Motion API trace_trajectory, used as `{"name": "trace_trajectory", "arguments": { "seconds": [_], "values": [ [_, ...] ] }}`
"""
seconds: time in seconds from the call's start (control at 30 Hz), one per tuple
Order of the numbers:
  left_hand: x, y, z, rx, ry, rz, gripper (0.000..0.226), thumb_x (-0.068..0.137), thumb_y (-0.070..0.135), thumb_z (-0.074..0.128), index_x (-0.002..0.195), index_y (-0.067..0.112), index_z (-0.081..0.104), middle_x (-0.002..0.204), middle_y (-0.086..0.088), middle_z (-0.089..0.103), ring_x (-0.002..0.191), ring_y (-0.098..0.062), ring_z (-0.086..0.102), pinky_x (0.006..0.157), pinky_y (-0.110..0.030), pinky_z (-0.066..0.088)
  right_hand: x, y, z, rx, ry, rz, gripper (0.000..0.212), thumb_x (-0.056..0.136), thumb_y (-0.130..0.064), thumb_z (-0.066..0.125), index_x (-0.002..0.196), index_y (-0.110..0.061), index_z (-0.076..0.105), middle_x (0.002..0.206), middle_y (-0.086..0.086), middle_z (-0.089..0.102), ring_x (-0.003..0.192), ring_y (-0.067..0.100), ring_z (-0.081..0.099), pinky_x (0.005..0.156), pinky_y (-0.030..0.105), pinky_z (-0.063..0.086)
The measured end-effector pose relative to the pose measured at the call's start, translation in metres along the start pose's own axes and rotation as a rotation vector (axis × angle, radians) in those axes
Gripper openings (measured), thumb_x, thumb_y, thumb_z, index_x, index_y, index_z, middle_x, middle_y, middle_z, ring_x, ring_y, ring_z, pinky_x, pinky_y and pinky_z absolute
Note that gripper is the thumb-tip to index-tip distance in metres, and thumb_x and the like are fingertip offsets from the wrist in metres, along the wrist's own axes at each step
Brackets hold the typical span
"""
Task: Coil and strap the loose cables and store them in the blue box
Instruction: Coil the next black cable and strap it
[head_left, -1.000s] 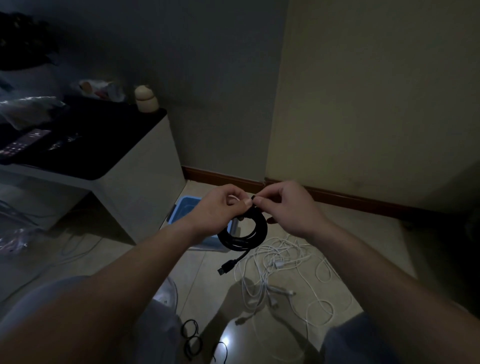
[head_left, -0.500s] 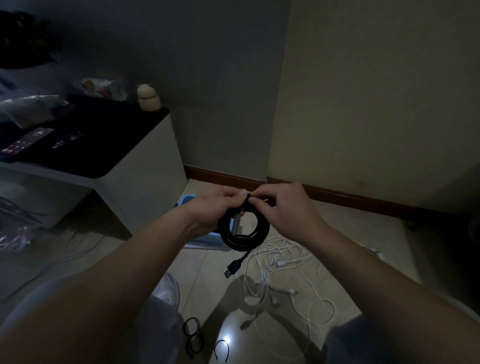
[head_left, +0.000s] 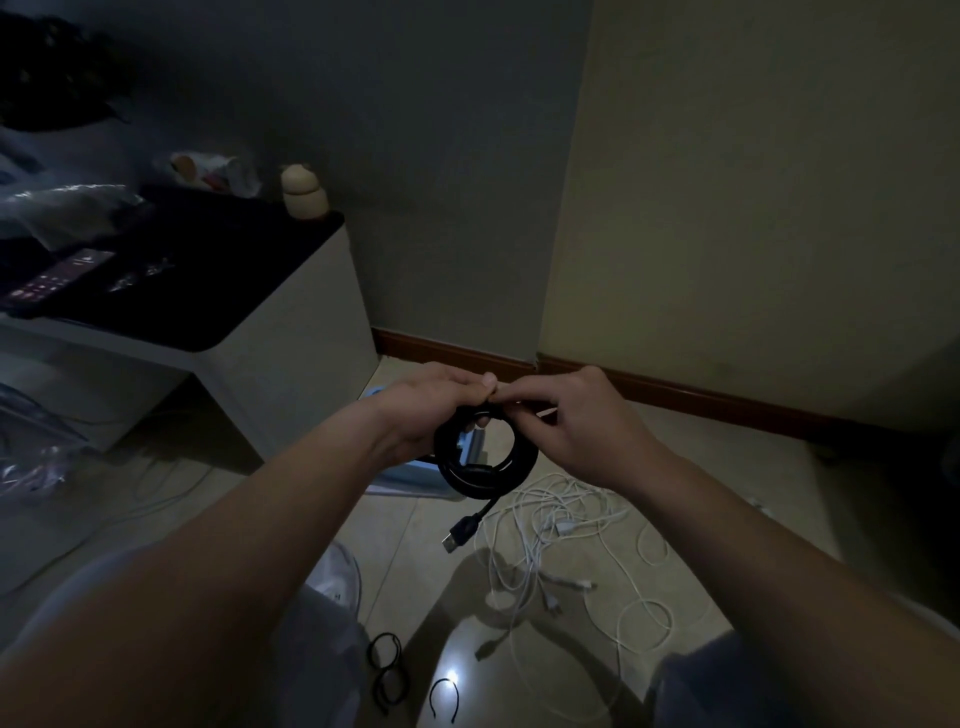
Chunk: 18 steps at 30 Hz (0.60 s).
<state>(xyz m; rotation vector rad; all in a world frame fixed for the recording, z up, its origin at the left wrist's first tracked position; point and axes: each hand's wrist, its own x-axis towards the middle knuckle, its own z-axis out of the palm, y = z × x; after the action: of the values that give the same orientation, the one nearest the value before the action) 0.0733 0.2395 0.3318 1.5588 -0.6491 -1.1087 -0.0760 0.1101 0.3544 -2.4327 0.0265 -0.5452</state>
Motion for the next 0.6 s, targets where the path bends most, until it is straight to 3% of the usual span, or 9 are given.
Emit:
{"name": "trace_trajectory", "arguments": {
  "seconds": [0.1, 0.27, 0.4, 0.5, 0.6],
  "values": [
    [0.002, 0.001, 0.001, -0.013, 0.029, -0.004, 0.039, 0.101, 0.019, 0.054, 0.075, 0.021, 0.082, 0.074, 0.001, 0.069, 0.069, -0.008, 0.057, 0.067, -0.02, 0.047, 0.001, 0.002, 0.0, 0.021, -0.003, 0.012, 0.026, 0.092, -0.006, 0.065, 0.11, -0.019, 0.078, 0.101, -0.009, 0.078, 0.092, -0.001, 0.07, 0.077, 0.007, 0.05],
    [0.003, -0.003, 0.002, -0.015, 0.063, -0.039, 0.029, 0.099, 0.022, 0.058, 0.083, 0.017, 0.082, 0.085, -0.008, 0.071, 0.093, -0.026, 0.059, 0.09, -0.04, 0.046, 0.002, 0.005, 0.005, 0.107, 0.018, 0.102, 0.015, 0.09, -0.015, 0.071, 0.1, -0.021, 0.08, 0.088, -0.023, 0.072, 0.085, -0.007, 0.068, 0.073, 0.006, 0.047],
    [0.007, -0.006, 0.005, 0.003, 0.098, -0.053, 0.027, 0.098, 0.021, 0.061, 0.081, 0.018, 0.081, 0.079, -0.004, 0.071, 0.084, -0.019, 0.061, 0.078, -0.031, 0.048, 0.006, 0.009, 0.012, 0.216, 0.058, 0.245, 0.009, 0.085, -0.022, 0.079, 0.082, -0.031, 0.078, 0.076, -0.028, 0.071, 0.076, -0.006, 0.068, 0.066, 0.008, 0.045],
    [0.01, -0.006, 0.006, 0.008, 0.112, -0.045, 0.029, 0.097, 0.016, 0.061, 0.077, 0.019, 0.081, 0.078, -0.001, 0.073, 0.081, -0.016, 0.062, 0.071, -0.026, 0.049, 0.009, 0.015, 0.014, 0.328, 0.033, 0.327, 0.009, 0.08, -0.014, 0.083, 0.081, -0.022, 0.079, 0.08, -0.017, 0.075, 0.077, 0.001, 0.071, 0.069, 0.016, 0.052],
    [0.011, -0.007, 0.003, 0.043, 0.104, -0.044, 0.024, 0.096, 0.018, 0.061, 0.085, 0.021, 0.082, 0.091, -0.004, 0.077, 0.09, -0.02, 0.066, 0.081, -0.032, 0.051, 0.011, 0.018, 0.012, 0.501, 0.024, 0.396, 0.014, 0.076, -0.006, 0.085, 0.077, -0.018, 0.077, 0.081, -0.002, 0.077, 0.08, 0.013, 0.074, 0.072, 0.027, 0.058]
  ]
}}
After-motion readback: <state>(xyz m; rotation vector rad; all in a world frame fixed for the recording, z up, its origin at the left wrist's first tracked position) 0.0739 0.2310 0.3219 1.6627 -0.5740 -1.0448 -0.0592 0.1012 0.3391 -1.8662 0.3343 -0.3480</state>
